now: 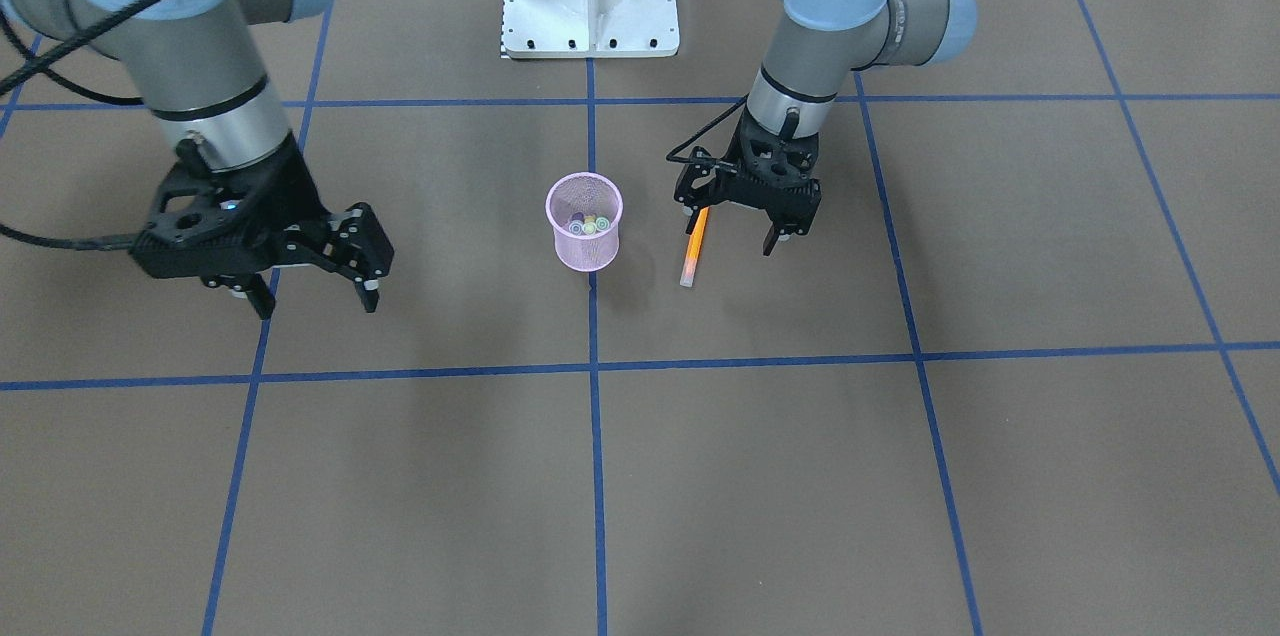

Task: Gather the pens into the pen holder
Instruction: 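Grasp the orange marker with the left gripper and lift it upright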

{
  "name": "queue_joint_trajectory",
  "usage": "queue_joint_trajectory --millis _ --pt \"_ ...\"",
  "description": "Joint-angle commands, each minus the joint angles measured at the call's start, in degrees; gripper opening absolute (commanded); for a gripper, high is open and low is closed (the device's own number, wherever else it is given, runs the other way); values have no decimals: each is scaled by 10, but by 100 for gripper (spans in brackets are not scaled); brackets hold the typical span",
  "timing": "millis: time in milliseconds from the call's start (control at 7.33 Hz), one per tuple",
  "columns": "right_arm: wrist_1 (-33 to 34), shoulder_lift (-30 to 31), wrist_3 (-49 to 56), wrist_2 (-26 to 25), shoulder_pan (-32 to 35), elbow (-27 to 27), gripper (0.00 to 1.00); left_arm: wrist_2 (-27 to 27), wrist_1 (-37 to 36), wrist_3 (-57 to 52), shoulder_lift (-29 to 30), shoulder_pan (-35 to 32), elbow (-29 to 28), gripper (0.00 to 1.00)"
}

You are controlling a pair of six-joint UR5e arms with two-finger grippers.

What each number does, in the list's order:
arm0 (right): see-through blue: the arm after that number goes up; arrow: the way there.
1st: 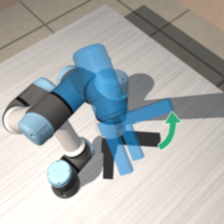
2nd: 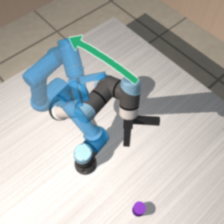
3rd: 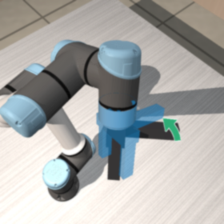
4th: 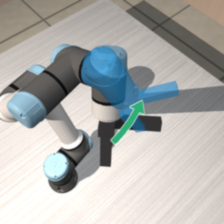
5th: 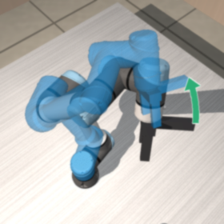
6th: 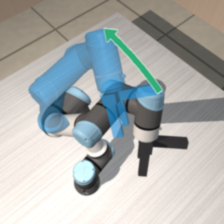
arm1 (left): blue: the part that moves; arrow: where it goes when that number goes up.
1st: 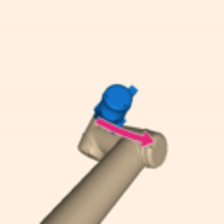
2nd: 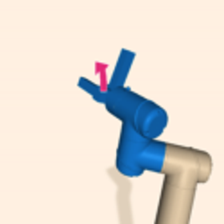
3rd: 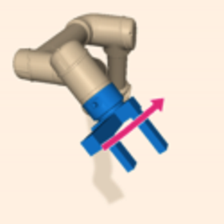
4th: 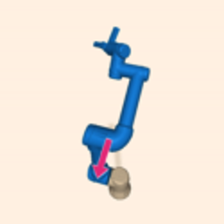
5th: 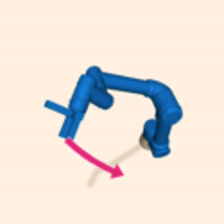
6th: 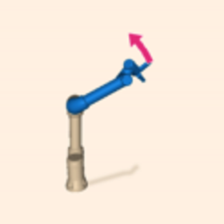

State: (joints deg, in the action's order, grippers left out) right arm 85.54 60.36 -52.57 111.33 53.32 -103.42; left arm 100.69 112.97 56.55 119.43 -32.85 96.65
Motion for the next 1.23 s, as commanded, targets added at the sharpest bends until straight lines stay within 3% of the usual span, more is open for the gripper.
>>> queue_joint_trajectory --millis 0,273,682,955,1091 --pt "-3 26 71 49 48 0 100 -34 40 1 6 33 -40 89" --pt "-5 46 115 79 77 0 100 -38 39 0 12 48 -47 67" --pt "-5 48 116 78 77 1 100 -46 39 0 15 53 -66 63" --pt "-5 49 116 78 77 1 100 -46 39 0 17 53 -69 54" --pt "-5 49 116 77 77 2 100 -47 39 0 17 53 -69 34"
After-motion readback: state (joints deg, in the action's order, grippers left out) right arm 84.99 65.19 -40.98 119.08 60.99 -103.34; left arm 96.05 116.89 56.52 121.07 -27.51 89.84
